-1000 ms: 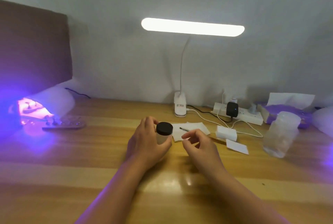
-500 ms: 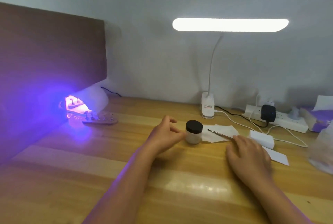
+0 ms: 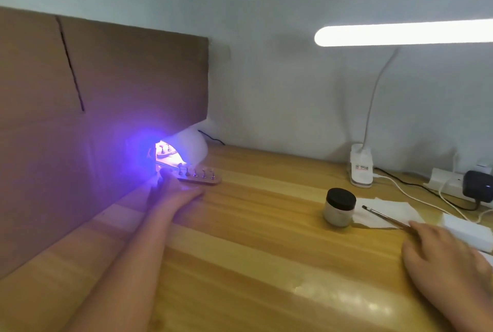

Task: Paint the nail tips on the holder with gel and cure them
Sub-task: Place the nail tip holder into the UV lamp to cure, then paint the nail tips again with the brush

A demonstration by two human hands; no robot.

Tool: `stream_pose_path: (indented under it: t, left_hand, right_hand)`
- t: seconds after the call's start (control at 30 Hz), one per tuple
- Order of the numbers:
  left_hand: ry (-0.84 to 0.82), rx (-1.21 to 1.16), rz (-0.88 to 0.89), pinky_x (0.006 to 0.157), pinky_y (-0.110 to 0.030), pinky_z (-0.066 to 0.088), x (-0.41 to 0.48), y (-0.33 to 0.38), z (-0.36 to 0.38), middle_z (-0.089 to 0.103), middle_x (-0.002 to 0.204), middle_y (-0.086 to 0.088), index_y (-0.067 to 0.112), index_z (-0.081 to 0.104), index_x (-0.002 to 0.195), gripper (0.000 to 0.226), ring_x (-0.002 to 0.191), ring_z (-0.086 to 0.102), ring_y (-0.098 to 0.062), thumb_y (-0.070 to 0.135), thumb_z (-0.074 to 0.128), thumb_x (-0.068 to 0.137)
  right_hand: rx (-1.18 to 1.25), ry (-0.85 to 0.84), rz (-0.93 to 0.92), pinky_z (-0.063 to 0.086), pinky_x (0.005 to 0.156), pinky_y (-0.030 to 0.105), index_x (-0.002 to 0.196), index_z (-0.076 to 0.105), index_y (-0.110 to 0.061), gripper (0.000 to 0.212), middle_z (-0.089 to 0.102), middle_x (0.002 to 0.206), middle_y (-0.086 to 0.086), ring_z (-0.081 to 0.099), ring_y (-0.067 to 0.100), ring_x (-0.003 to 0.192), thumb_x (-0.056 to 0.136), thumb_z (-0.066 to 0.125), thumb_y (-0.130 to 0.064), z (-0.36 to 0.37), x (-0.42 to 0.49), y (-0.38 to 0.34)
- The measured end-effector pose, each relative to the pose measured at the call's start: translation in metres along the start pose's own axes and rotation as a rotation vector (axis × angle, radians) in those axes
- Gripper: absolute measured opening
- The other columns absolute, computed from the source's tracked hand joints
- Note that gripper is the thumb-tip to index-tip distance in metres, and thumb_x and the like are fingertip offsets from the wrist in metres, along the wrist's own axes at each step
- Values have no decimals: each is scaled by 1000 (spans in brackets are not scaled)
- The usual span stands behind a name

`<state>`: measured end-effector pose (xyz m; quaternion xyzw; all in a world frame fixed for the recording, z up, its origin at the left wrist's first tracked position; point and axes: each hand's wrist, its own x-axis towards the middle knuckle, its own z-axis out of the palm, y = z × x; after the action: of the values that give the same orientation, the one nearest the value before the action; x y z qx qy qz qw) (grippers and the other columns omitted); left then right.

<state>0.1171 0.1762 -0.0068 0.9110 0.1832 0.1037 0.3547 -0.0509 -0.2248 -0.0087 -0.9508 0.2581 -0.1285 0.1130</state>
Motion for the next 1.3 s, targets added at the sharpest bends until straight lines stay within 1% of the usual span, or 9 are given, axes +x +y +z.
stream_pose_path:
  t: [0.1,0.3,0.43,0.6,0.73,0.9,1.03,1.17,1.3]
  left_hand:
    - [-68,-73,-9,88,-40,53,9,-4,-3,61,117,-16,12,35,125,112,106,62,-31,65,85,41]
    - [-110,54,22,91,-34,50,24,-10,5,59,126,-10,20,54,120,74,110,60,-26,66,77,67]
    - [-63,97,95,69,-28,42,19,-5,2,64,105,6,32,57,87,54,90,58,-18,74,70,56]
    - [-198,2,144,70,-28,41,13,-2,-5,61,93,13,32,61,91,57,87,59,-12,68,70,49]
    - [-251,-81,255,68,-27,44,10,3,-7,67,91,7,23,65,85,43,88,63,-12,47,91,61]
    - [-330,-75,406,65,-22,42,-3,29,-24,71,82,4,17,70,82,31,84,65,-14,34,91,65]
    - [-548,-106,531,72,-24,45,-26,64,-62,73,87,3,25,77,87,43,79,64,-4,55,86,58]
    - [-771,-191,725,81,-21,46,-77,115,-47,68,79,13,30,76,92,41,96,67,-11,54,88,62]
    - [-889,-126,872,63,-18,42,-132,136,27,67,86,15,28,73,94,41,70,55,-1,52,86,64]
  right_hand:
    - [15,12,41,34,107,46,135,51,-33,40,49,131,5,38,28,125,94,49,-34,3,4,-2]
    - [102,32,118,37,103,53,114,59,-26,26,47,121,13,40,36,123,89,60,-29,10,8,-3]
    - [98,43,100,37,101,52,101,54,-29,13,49,119,11,41,34,120,90,58,-35,10,8,-2]
    - [1,55,89,35,91,40,95,47,-38,7,55,112,-2,42,26,113,93,50,-45,4,4,-7]
    - [22,96,110,30,85,39,96,50,-35,7,50,104,-3,40,26,111,96,47,-42,-2,-4,-8]
    - [397,257,55,36,84,44,99,47,-18,6,55,96,5,47,29,94,99,48,-24,-3,-5,-1]
    - [767,362,68,34,62,37,113,35,-21,17,62,89,6,53,21,70,101,43,-13,-7,-7,-3]
    - [853,446,44,41,71,40,105,44,-23,17,57,96,6,54,25,85,100,37,-9,-9,-6,0]
    - [1071,373,216,41,78,43,95,58,-28,28,61,106,6,53,26,90,96,38,-8,-8,-5,10]
